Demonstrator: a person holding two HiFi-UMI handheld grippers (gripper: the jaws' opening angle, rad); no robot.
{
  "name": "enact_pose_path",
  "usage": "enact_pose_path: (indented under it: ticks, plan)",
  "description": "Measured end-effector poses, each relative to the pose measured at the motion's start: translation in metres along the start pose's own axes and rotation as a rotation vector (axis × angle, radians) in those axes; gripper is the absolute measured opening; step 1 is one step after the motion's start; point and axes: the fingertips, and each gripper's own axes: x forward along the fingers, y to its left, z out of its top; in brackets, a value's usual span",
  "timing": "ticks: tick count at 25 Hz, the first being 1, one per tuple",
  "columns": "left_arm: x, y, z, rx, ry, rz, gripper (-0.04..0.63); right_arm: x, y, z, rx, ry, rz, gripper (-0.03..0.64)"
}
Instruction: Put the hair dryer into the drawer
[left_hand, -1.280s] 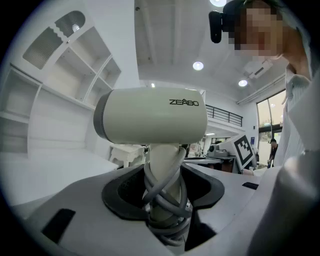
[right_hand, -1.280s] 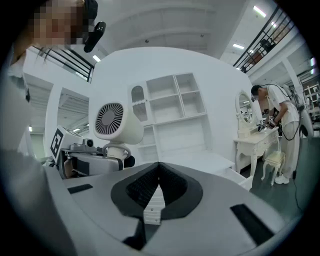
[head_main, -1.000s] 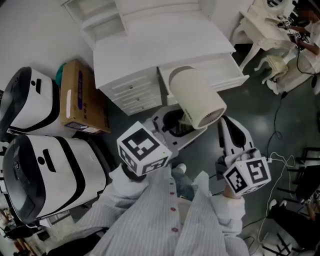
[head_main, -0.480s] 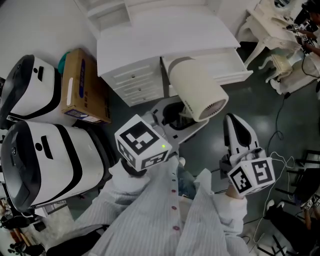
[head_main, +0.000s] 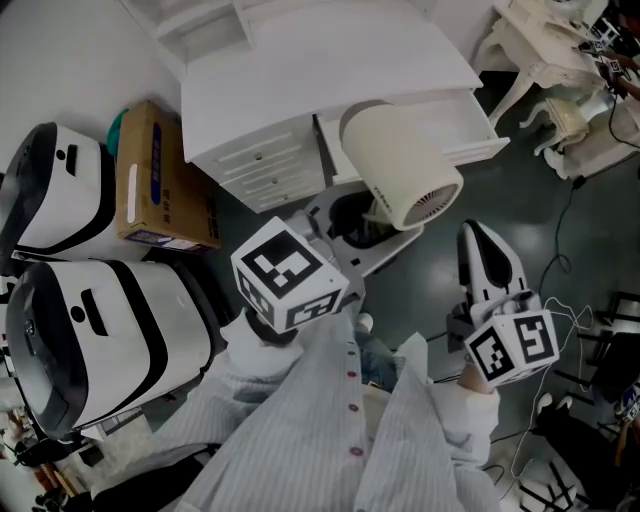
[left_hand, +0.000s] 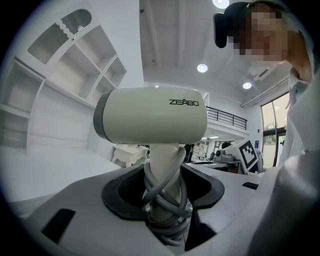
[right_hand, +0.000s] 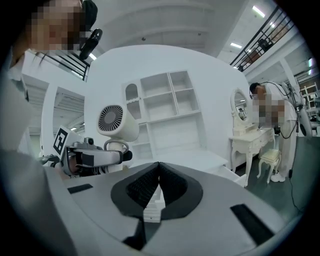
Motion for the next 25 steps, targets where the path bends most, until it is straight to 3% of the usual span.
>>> enact_pose_path:
  ticks: [14, 25]
  plan:
    - [0.096, 0.137, 0.033, 0.009, 0.045, -0.03, 0.215, 0.135, -0.092, 0.039, 0.027, 0.0, -0.038, 0.012]
    - [0.134, 0.187, 0.038, 0.008, 0.077, -0.074, 0.215, 0.179, -0.131, 0.039, 0.056, 0.018, -0.1, 0.012]
